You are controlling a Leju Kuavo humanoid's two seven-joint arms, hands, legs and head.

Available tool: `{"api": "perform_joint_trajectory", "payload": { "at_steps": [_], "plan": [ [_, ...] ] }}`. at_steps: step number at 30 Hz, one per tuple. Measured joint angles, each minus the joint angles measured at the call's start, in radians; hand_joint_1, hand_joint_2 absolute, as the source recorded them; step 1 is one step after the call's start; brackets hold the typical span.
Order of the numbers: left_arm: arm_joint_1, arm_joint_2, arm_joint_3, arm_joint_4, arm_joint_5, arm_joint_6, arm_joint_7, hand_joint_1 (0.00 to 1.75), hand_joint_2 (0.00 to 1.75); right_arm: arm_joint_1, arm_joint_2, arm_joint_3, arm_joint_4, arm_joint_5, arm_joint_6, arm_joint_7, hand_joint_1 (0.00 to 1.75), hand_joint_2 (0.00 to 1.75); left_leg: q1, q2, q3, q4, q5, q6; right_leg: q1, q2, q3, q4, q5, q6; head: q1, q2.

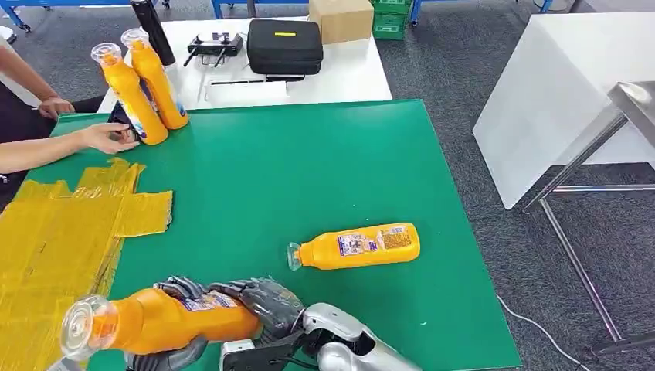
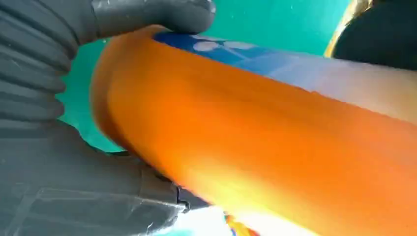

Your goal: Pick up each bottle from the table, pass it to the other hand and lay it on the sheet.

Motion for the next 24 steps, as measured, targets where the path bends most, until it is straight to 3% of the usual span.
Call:
{"api": "perform_joint_trajectory", "payload": {
  "at_steps": [2, 6, 10, 15, 19, 24],
  "plan": [
    [0.005, -0.010, 0.038, -0.018, -0.043, 0.035, -0.013, 1.75, 1.75, 0.028, -0.019, -0.022, -0.029, 0.026, -0.034, 0.024, 0.00, 1.75, 0.000, 0.000, 0.000, 0.000, 0.000, 0.000, 0.000, 0.000, 0.000, 0.000, 0.000, 0.000, 0.000, 0.000],
    [0.004, -0.021, 0.155, -0.043, -0.333, 0.265, -0.021, 1.75, 1.75, 0.067, -0.095, -0.100, -0.115, 0.057, -0.067, 0.051, 0.00, 1.75, 0.000, 0.000, -0.001, 0.000, 0.000, 0.000, 0.000, 0.000, 0.000, 0.000, 0.000, 0.000, 0.000, 0.000],
    [-0.001, -0.022, 0.238, -0.044, -0.433, 0.360, -0.013, 1.75, 1.75, 0.077, -0.147, -0.169, -0.169, 0.060, -0.060, 0.051, 0.00, 1.75, 0.000, 0.000, 0.000, 0.000, 0.000, 0.000, 0.000, 0.000, 0.000, 0.000, 0.000, 0.000, 0.000, 0.000],
    [-0.026, -0.010, 0.343, -0.004, -0.771, 0.633, 0.084, 1.75, 1.75, 0.075, -0.228, -0.237, -0.224, 0.052, -0.053, 0.073, 0.00, 1.75, 0.000, 0.000, -0.001, 0.000, 0.000, 0.000, 0.000, 0.000, 0.000, 0.000, 0.000, 0.000, -0.001, 0.000],
    [-0.051, 0.014, 0.455, 0.084, -1.023, 0.718, 0.173, 1.75, 1.75, 0.074, -0.321, -0.314, -0.271, 0.039, -0.017, 0.084, 0.00, 1.75, -0.001, 0.000, -0.001, 0.000, 0.000, 0.000, -0.001, 0.000, 0.000, 0.000, 0.000, 0.000, 0.000, 0.000],
    [-0.104, 0.057, 0.505, 0.249, -1.247, 0.760, 0.331, 1.75, 1.75, 0.070, -0.416, -0.378, -0.300, 0.040, 0.038, 0.125, 0.00, 1.75, -0.001, 0.000, -0.001, 0.000, 0.000, 0.000, -0.001, 0.000, 0.000, 0.000, 0.000, 0.000, 0.000, 0.000]
  ]
}}
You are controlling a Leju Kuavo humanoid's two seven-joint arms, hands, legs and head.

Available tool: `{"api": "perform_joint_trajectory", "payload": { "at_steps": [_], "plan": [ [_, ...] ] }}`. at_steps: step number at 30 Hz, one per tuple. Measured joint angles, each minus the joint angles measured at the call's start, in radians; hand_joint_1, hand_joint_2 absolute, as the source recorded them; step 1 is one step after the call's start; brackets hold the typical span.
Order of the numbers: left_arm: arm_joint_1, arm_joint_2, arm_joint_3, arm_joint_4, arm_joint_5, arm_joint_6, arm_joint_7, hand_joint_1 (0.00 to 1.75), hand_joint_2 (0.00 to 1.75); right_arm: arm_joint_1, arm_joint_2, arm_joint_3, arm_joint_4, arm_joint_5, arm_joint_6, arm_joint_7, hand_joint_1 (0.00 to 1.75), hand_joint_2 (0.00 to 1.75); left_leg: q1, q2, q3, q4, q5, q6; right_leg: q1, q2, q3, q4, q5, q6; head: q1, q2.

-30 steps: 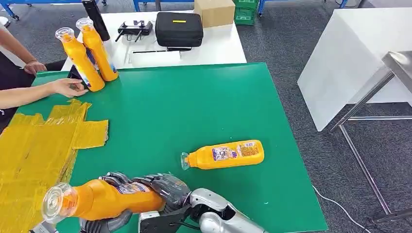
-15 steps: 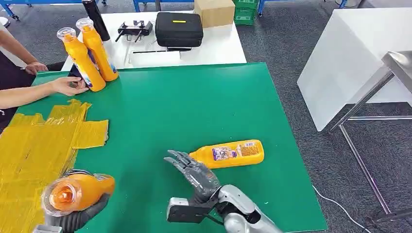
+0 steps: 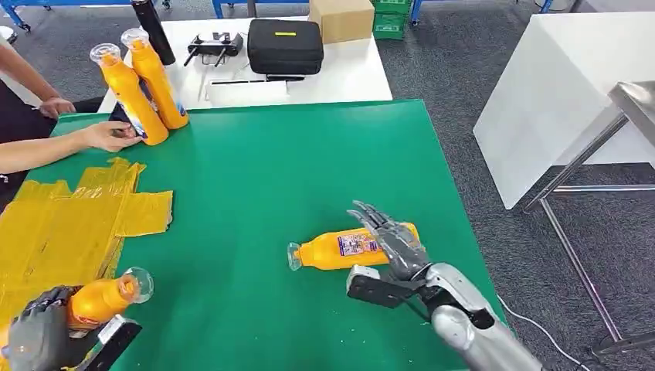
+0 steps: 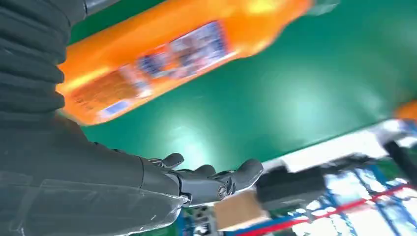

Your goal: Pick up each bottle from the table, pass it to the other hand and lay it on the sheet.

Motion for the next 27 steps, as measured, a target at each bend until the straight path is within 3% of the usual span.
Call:
{"api": "perform_joint_trajectory", "payload": {
  "at_steps": [6, 16, 17, 18, 27],
  "plan": [
    [-0.063, 0.050, -0.001, 0.150, -0.020, -0.002, 0.040, 1.75, 1.75, -0.022, -0.048, -0.023, 0.005, 0.000, 0.018, 0.017, 0.00, 1.75, 0.000, 0.000, 0.000, 0.000, 0.000, 0.000, 0.000, 0.000, 0.000, 0.000, 0.000, 0.000, 0.000, 0.000],
    [-0.088, 0.074, -0.005, 0.205, -0.019, -0.007, 0.045, 1.75, 1.75, -0.027, -0.063, -0.024, 0.006, 0.001, 0.021, 0.023, 0.00, 1.75, 0.000, 0.000, 0.000, 0.000, 0.000, 0.000, 0.000, 0.000, 0.000, 0.000, 0.000, 0.000, 0.000, 0.000],
    [-0.089, 0.077, -0.008, 0.208, -0.020, -0.016, 0.047, 0.98, 1.75, -0.029, -0.063, -0.024, 0.008, 0.003, 0.026, 0.034, 0.00, 1.75, 0.000, 0.000, 0.000, 0.000, 0.000, 0.000, 0.000, 0.000, 0.000, 0.000, 0.000, 0.000, 0.000, 0.000],
    [-0.091, 0.080, -0.013, 0.211, -0.022, -0.022, 0.051, 0.00, 1.75, -0.033, -0.063, -0.023, 0.012, 0.007, 0.033, 0.043, 0.00, 1.75, 0.000, 0.000, 0.000, 0.000, 0.000, 0.000, 0.000, 0.000, 0.000, 0.000, 0.000, 0.000, 0.000, 0.000],
    [-0.170, 0.144, -0.138, 0.297, -0.059, -0.103, 0.167, 0.00, 1.75, -0.115, -0.053, 0.005, 0.167, 0.046, 0.126, 0.082, 0.00, 1.75, 0.000, -0.006, 0.003, 0.000, 0.003, 0.001, 0.000, -0.007, 0.005, 0.000, 0.000, 0.000, -0.001, 0.000]
  ]
}}
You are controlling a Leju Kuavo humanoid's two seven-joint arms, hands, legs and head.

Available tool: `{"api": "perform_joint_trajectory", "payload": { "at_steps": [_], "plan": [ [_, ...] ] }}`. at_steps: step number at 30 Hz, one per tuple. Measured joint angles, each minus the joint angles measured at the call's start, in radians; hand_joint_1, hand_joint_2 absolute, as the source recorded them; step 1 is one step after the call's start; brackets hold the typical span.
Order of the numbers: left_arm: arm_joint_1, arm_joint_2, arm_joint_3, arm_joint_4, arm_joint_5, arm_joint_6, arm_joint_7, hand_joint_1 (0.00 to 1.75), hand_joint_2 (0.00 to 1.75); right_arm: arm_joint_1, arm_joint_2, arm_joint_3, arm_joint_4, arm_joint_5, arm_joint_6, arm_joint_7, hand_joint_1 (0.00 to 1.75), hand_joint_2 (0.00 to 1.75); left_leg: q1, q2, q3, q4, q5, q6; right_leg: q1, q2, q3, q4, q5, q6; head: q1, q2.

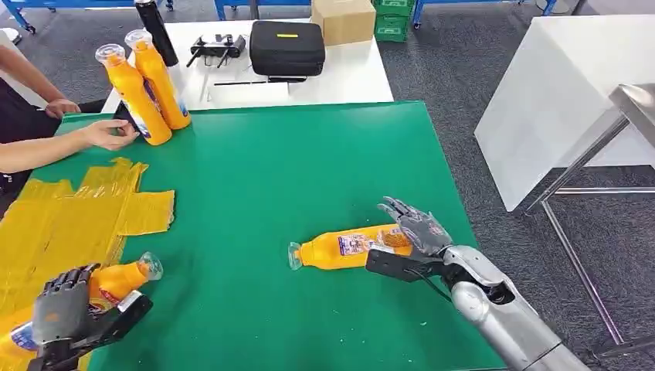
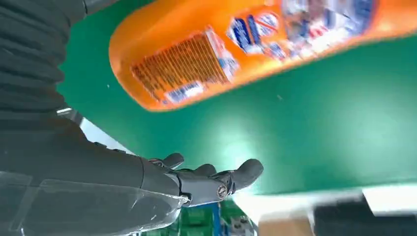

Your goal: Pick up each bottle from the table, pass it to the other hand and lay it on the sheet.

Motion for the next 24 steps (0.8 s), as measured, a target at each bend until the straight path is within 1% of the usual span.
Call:
{"api": "perform_joint_trajectory", "payload": {
  "at_steps": [4, 8, 9, 10, 12, 15, 18, 20, 22, 23, 24],
  "plan": [
    [-0.035, 0.033, -0.069, 0.027, 0.041, -0.008, 0.019, 0.00, 1.75, -0.035, 0.003, 0.043, 0.092, 0.009, 0.061, 0.003, 0.00, 1.75, 0.000, -0.002, 0.000, 0.000, 0.001, 0.000, 0.000, -0.002, 0.001, 0.000, 0.000, 0.000, 0.000, 0.000],
    [-0.059, 0.056, -0.126, 0.049, 0.068, -0.013, 0.029, 0.00, 1.75, -0.068, 0.016, 0.086, 0.179, 0.024, 0.066, 0.008, 0.00, 1.75, 0.000, -0.003, 0.001, 0.000, 0.001, 0.000, 0.000, -0.003, 0.002, 0.000, 0.000, 0.000, 0.000, 0.000],
    [-0.061, 0.059, -0.138, 0.050, 0.075, -0.013, 0.030, 0.00, 1.75, -0.073, 0.021, 0.095, 0.199, 0.029, 0.063, 0.010, 0.47, 1.75, 0.000, -0.003, 0.001, 0.000, 0.001, 0.000, 0.000, -0.003, 0.003, 0.000, 0.000, 0.000, 0.000, 0.000],
    [-0.063, 0.063, -0.146, 0.051, 0.086, -0.013, 0.030, 0.00, 1.75, -0.078, 0.027, 0.102, 0.214, 0.034, 0.060, 0.011, 1.68, 1.75, 0.000, -0.003, 0.002, 0.000, 0.001, 0.000, 0.000, -0.003, 0.003, 0.000, 0.000, 0.000, 0.000, 0.000],
    [-0.066, 0.067, -0.157, 0.052, 0.132, -0.015, 0.010, 0.00, 1.75, -0.095, 0.039, 0.117, 0.246, 0.046, 0.067, 0.016, 1.75, 1.75, 0.000, -0.003, 0.002, 0.000, 0.001, 0.000, 0.000, -0.002, 0.003, 0.000, 0.000, 0.000, 0.000, 0.000],
    [-0.072, 0.070, -0.171, 0.052, 0.258, -0.046, -0.054, 0.00, 1.75, -0.126, 0.055, 0.142, 0.288, 0.057, 0.089, 0.019, 1.75, 1.75, 0.000, -0.001, 0.006, 0.000, 0.001, 0.000, 0.000, -0.002, 0.005, 0.000, 0.000, 0.000, 0.000, 0.000],
    [-0.068, 0.068, -0.174, 0.019, 0.472, -0.121, -0.162, 0.00, 1.75, -0.149, 0.074, 0.168, 0.334, 0.065, 0.096, 0.010, 1.75, 1.75, 0.000, 0.001, 0.010, 0.000, -0.001, -0.001, 0.000, -0.001, 0.008, 0.000, 0.000, 0.000, 0.001, 0.000],
    [-0.057, 0.062, -0.174, -0.025, 0.643, -0.195, -0.247, 0.00, 1.75, -0.164, 0.087, 0.183, 0.363, 0.068, 0.093, 0.006, 1.75, 1.75, 0.001, 0.003, 0.013, 0.000, -0.002, -0.003, 0.000, 0.003, 0.007, -0.001, 0.000, 0.000, 0.001, 0.000],
    [-0.038, 0.047, -0.172, -0.080, 0.818, -0.278, -0.325, 0.00, 1.75, -0.168, 0.100, 0.195, 0.386, 0.068, 0.087, 0.004, 1.75, 1.75, 0.001, 0.007, 0.015, 0.000, -0.003, -0.003, 0.000, 0.008, 0.008, -0.001, 0.000, -0.001, 0.001, 0.000],
    [-0.025, 0.037, -0.166, -0.107, 0.941, -0.354, -0.361, 0.00, 1.75, -0.170, 0.107, 0.197, 0.396, 0.068, 0.079, 0.003, 1.75, 1.75, 0.001, 0.010, 0.016, 0.000, -0.003, -0.003, 0.001, 0.009, 0.010, -0.001, 0.002, -0.004, 0.001, 0.000],
    [-0.012, 0.026, -0.155, -0.148, 1.099, -0.468, -0.390, 0.00, 1.75, -0.170, 0.116, 0.197, 0.406, 0.067, 0.067, 0.002, 1.75, 1.75, 0.001, 0.012, 0.016, 0.000, -0.003, -0.003, 0.001, 0.011, 0.010, -0.001, 0.002, -0.003, 0.001, 0.000]
  ]
}}
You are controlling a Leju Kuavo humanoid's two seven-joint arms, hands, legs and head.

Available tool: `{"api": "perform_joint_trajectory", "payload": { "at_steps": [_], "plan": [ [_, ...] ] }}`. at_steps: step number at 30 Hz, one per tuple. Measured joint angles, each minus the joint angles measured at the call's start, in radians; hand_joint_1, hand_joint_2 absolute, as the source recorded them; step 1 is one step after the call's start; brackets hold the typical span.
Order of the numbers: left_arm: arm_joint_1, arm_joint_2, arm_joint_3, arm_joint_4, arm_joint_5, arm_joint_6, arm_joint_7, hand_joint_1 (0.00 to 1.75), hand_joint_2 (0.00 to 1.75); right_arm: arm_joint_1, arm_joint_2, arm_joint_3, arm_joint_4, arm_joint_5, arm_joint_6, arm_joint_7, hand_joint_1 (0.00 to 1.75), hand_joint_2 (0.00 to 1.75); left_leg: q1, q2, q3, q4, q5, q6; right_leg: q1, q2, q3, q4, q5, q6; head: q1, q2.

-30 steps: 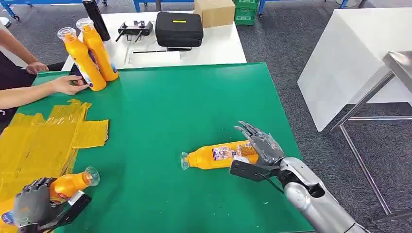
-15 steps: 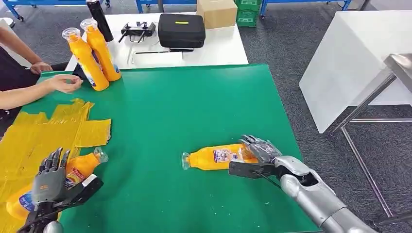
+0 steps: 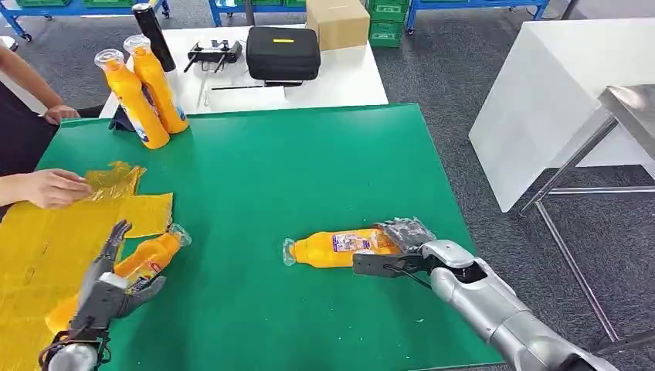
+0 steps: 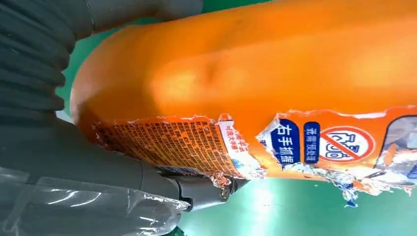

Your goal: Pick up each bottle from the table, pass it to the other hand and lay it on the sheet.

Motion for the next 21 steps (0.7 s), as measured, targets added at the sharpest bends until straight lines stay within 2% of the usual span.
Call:
{"api": "perform_joint_trajectory", "payload": {
  "at_steps": [2, 6, 8, 10, 12, 14, 17, 21],
  "plan": [
    [0.017, -0.018, 0.019, -0.061, 0.192, -0.151, -0.018, 0.00, 1.75, -0.001, 0.014, -0.001, 0.015, -0.004, -0.016, -0.002, 1.75, 1.75, 0.000, 0.002, 0.001, 0.000, 0.000, 0.000, 0.000, 0.002, 0.001, 0.000, 0.000, 0.000, 0.000, 0.000],
    [0.055, -0.049, 0.054, -0.147, 0.331, -0.273, -0.015, 0.00, 1.75, 0.009, 0.038, -0.006, 0.033, -0.019, -0.073, -0.016, 1.75, 1.75, 0.001, 0.004, 0.003, 0.000, -0.002, -0.001, 0.002, 0.004, 0.002, 0.000, 0.000, 0.000, 0.000, 0.000],
    [0.093, -0.073, 0.085, -0.198, 0.439, -0.380, -0.007, 0.00, 1.75, 0.047, 0.057, -0.033, 0.026, -0.051, -0.166, -0.061, 1.75, 1.75, 0.002, 0.004, 0.003, 0.000, -0.002, -0.002, 0.002, 0.004, 0.002, 0.000, 0.000, 0.000, 0.000, 0.000],
    [0.147, -0.110, 0.120, -0.256, 0.506, -0.499, 0.008, 0.00, 1.75, 0.125, 0.071, -0.083, -0.035, -0.146, -0.212, -0.160, 1.75, 1.75, 0.002, 0.004, 0.000, 0.000, -0.002, -0.002, 0.002, 0.004, 0.001, 0.000, 0.000, 0.000, 0.000, 0.000],
    [0.201, -0.147, 0.152, -0.304, 0.522, -0.575, 0.011, 0.00, 1.75, 0.215, 0.077, -0.148, -0.133, -0.223, -0.211, -0.219, 1.75, 1.75, 0.002, 0.000, -0.006, 0.000, -0.002, -0.002, 0.002, 0.002, -0.003, 0.000, -0.001, 0.000, 0.000, 0.000],
    [0.235, -0.178, 0.178, -0.338, 0.522, -0.598, 0.011, 0.00, 1.75, 0.273, 0.089, -0.193, -0.203, -0.242, -0.203, -0.221, 1.75, 1.75, 0.002, -0.003, -0.012, 0.000, -0.001, 0.000, 0.002, -0.002, -0.009, 0.000, -0.001, 0.000, -0.001, 0.000],
    [0.251, -0.206, 0.203, -0.363, 0.524, -0.622, 0.018, 0.00, 1.75, 0.307, 0.094, -0.245, -0.257, -0.261, -0.199, -0.238, 1.75, 1.75, 0.002, -0.006, -0.016, 0.000, 0.000, 0.000, 0.002, -0.005, -0.011, 0.000, -0.001, 0.000, 0.000, 0.000],
    [0.290, -0.254, 0.205, -0.398, 0.586, -0.715, 0.068, 0.00, 1.75, 0.361, 0.124, -0.307, -0.358, -0.374, -0.147, -0.338, 1.75, 1.75, 0.000, -0.006, -0.018, 0.000, 0.000, 0.001, 0.001, -0.004, -0.014, 0.000, -0.001, 0.000, -0.001, 0.000]
  ]
}}
